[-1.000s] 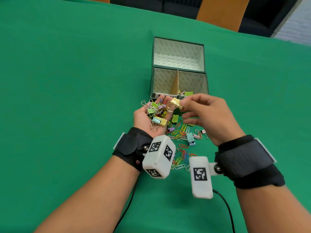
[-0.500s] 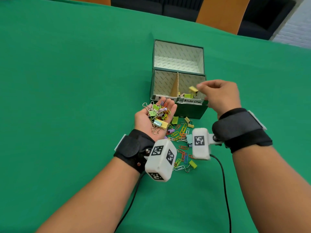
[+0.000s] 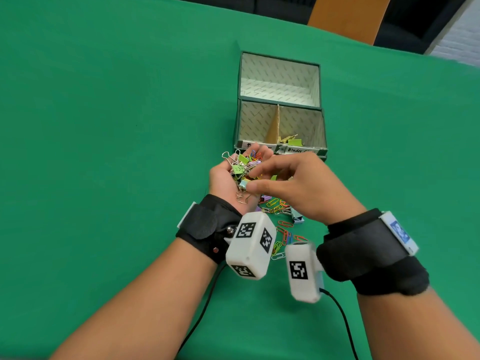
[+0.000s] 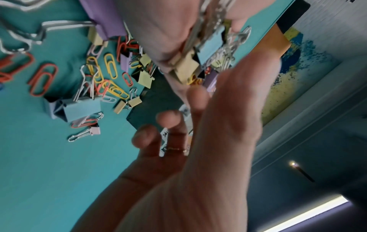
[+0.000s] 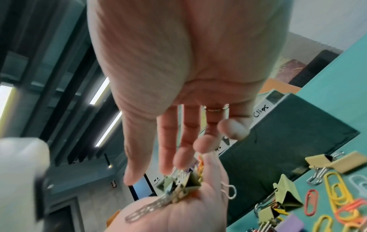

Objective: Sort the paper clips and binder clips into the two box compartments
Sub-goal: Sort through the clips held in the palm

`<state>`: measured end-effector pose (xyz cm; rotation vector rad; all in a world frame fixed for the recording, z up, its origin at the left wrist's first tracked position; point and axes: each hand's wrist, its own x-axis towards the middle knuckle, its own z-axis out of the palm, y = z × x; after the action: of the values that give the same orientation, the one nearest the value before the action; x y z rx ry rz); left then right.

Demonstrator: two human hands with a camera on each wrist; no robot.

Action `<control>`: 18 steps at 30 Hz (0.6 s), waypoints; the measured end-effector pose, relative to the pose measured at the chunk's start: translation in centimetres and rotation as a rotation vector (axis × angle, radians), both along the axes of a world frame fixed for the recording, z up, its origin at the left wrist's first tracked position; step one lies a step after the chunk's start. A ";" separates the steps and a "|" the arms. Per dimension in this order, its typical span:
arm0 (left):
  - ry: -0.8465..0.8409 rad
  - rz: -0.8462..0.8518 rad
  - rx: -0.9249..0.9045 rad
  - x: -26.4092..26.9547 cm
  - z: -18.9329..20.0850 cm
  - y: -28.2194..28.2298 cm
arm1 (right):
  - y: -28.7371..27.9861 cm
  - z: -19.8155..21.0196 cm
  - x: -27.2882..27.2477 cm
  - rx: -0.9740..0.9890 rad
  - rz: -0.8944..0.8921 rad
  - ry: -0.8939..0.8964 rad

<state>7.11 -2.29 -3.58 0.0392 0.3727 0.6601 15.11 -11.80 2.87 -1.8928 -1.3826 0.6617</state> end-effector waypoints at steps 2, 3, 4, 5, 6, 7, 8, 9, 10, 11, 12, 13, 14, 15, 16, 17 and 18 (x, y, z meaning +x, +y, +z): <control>0.027 0.000 0.006 0.0 -0.2 -0.1 | 0.3 -0.3 -0.6 -0.061 -0.016 -0.120; 0.035 0.000 0.006 0.0 -0.3 -0.1 | 0.4 -0.5 -0.9 -0.082 -0.027 -0.165; 0.037 -0.002 0.008 0.0 -0.4 -0.1 | 0.5 -0.7 -1.1 -0.086 -0.045 -0.184; 0.038 -0.001 0.007 0.0 -0.4 -0.1 | 0.6 -0.9 -1.3 -0.078 -0.065 -0.188; 0.034 -0.001 0.003 -0.1 -0.5 -0.1 | 0.7 -1.0 -1.4 -0.060 -0.081 -0.182; 0.028 -0.003 0.000 -0.1 -0.6 0.0 | 0.8 -1.1 -1.5 -0.040 -0.091 -0.170; 0.020 -0.010 -0.002 -0.1 -0.7 0.0 | 0.8 -1.2 -1.6 -0.024 -0.096 -0.153; 0.013 -0.017 -0.003 0.0 -0.7 0.0 | 0.8 -1.3 -1.7 -0.011 -0.100 -0.130; 0.005 -0.021 -0.004 0.0 -0.8 0.1 | 0.8 -1.3 -1.7 0.002 -0.101 -0.101; -0.009 -0.024 -0.005 0.0 -0.7 0.1 | 0.7 -1.3 -1.6 0.017 -0.099 -0.063; -0.028 -0.026 -0.010 -0.1 -0.7 0.2 | 0.7 -1.3 -1.5 0.031 -0.095 -0.016; -0.044 -0.028 -0.018 -0.1 -0.6 0.2 | 0.8 -1.4 -1.2 0.040 -0.093 0.039; -0.053 -0.030 -0.024 0.0 -0.5 0.2 | 0.8 -1.5 -0.9 0.047 -0.092 0.095; -0.056 -0.027 -0.024 0.0 -0.5 0.3 | 0.8 -1.6 -0.7 0.053 -0.093 0.149; -0.049 -0.022 -0.015 0.0 -0.4 0.2 | 0.8 -1.6 -0.5 0.060 -0.093 0.197; -0.036 -0.015 -0.008 0.1 -0.4 0.2 | 0.7 -1.5 -0.4 0.068 -0.094 0.239; -0.025 -0.008 -0.005 0.1 -0.4 0.2 | 0.6 -1.4 -0.3 0.081 -0.097 0.276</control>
<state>7.22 -2.05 -3.94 0.0278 0.3503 0.6514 14.81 -11.24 1.51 -1.7193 -1.1200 0.7739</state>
